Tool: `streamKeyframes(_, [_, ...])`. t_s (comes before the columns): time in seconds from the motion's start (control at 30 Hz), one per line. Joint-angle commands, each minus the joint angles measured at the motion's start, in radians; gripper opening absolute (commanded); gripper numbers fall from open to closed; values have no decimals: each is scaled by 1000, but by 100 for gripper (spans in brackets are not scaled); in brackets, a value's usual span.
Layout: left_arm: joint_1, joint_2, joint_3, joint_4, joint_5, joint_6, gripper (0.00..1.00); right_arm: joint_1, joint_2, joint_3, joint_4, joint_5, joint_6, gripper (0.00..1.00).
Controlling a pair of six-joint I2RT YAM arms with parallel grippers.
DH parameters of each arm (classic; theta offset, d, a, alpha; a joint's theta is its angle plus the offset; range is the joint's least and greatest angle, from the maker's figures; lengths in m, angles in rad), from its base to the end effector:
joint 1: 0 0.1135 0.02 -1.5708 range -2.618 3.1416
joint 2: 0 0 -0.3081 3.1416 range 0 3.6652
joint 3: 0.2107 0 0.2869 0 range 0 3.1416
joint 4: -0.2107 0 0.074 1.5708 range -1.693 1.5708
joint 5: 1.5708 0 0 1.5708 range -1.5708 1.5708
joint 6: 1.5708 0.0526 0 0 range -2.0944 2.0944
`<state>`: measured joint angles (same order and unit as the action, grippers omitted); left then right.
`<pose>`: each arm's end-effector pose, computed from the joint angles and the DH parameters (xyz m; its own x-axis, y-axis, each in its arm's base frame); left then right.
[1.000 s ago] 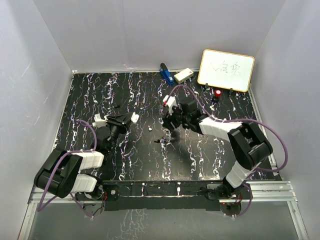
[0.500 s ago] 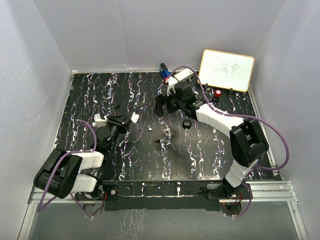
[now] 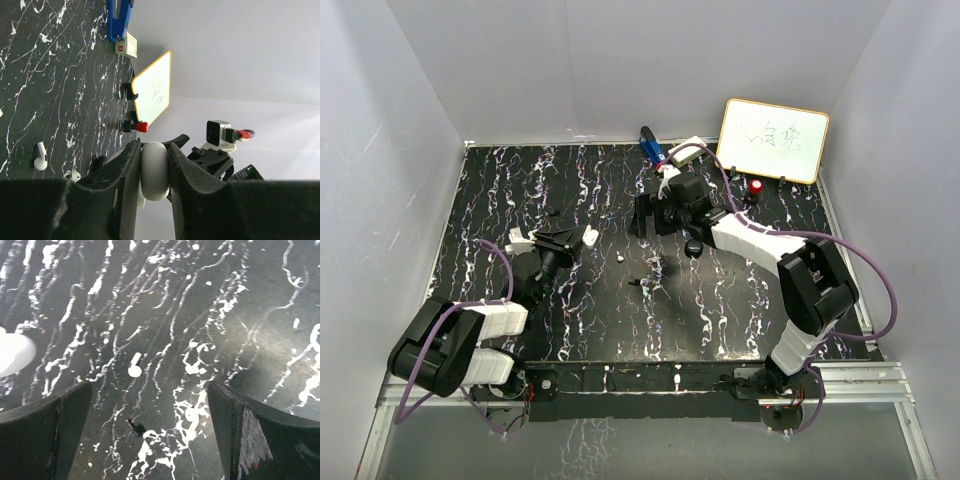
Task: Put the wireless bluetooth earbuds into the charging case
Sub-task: Pick up the earbud from the center of the board.
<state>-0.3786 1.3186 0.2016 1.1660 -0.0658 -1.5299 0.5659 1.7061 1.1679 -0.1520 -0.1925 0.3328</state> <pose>0.2302 -0.0879 0.1922 -0.3057 -0.9514 -0.0376 0.0581 0.0208 -0.9981 0.3576 0.2391 0.2465 -0.7206 -0.0778 -0.6890 -0.4395 0.8198 0.3670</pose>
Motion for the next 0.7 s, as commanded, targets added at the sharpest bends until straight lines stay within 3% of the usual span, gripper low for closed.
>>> streamKeyframes(0.0, [6,-14,26,20,6,1,0,-32,-71,-63,212,-180,110,98])
streamKeyframes(0.03, [6,-14,24,20,6,2,0,-37,-60,-68,250,-210,140,98])
streamKeyframes(0.1, [6,-12,22,26,4,-2,0,-31,-10,1,140,-176,147,98])
streamKeyframes(0.23, [5,-17,18,29,6,-4,0,38,29,105,-45,103,66,98])
streamKeyframes(0.67, [6,-21,6,31,0,-9,0,165,151,233,-347,493,41,89])
